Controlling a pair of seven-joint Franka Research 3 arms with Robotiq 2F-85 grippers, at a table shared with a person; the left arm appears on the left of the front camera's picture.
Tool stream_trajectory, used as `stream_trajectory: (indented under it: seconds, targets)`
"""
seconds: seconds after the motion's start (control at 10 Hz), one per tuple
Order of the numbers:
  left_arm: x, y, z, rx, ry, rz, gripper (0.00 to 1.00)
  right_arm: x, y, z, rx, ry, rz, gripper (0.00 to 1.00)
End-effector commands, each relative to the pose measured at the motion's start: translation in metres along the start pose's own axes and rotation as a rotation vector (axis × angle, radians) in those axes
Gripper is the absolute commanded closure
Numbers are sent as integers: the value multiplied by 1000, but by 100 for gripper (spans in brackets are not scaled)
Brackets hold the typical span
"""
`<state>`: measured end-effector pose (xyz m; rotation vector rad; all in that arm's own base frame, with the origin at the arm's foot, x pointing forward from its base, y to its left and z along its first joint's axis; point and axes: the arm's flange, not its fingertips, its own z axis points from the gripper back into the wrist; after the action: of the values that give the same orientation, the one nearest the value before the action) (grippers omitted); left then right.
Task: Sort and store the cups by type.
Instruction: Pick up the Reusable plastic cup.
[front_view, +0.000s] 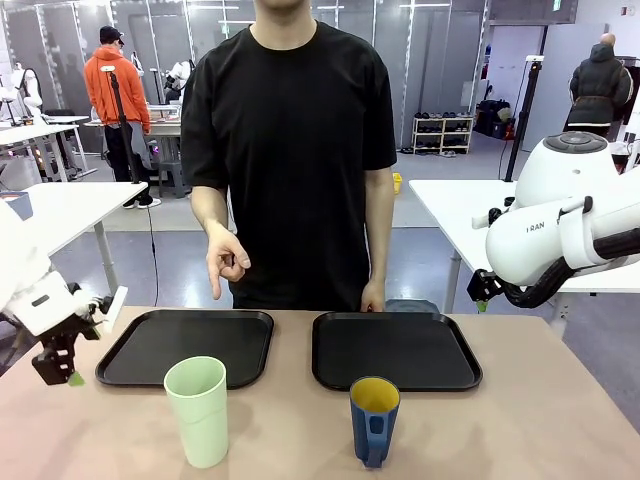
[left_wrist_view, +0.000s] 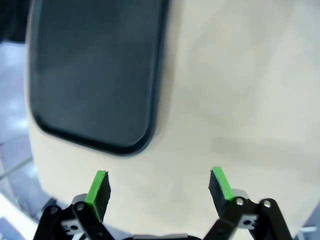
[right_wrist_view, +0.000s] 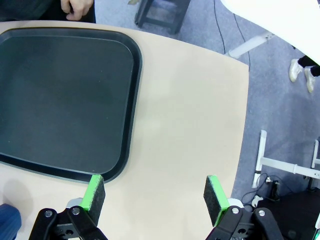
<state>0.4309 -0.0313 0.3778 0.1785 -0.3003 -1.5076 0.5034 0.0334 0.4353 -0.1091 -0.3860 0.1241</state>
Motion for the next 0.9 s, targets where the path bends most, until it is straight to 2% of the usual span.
stream_trajectory:
  seconds: [0.0,0.2,0.4,0.8]
  targets:
    - [-9,-11,-4,-129,-88,-66,0,1,-1,0,-2,-1,-1,0]
    - [-5,-20,-19,-224,-155,-107,0,1,-1,0,-2,-1,-1,0]
    - [2,-28,-33,-288,-390,-118,0,1,-1,0,-2,-1,-1,0]
    - [-5,-37,-60,-277,-758,-52,0,1,-1,0,-2,-1,-1,0]
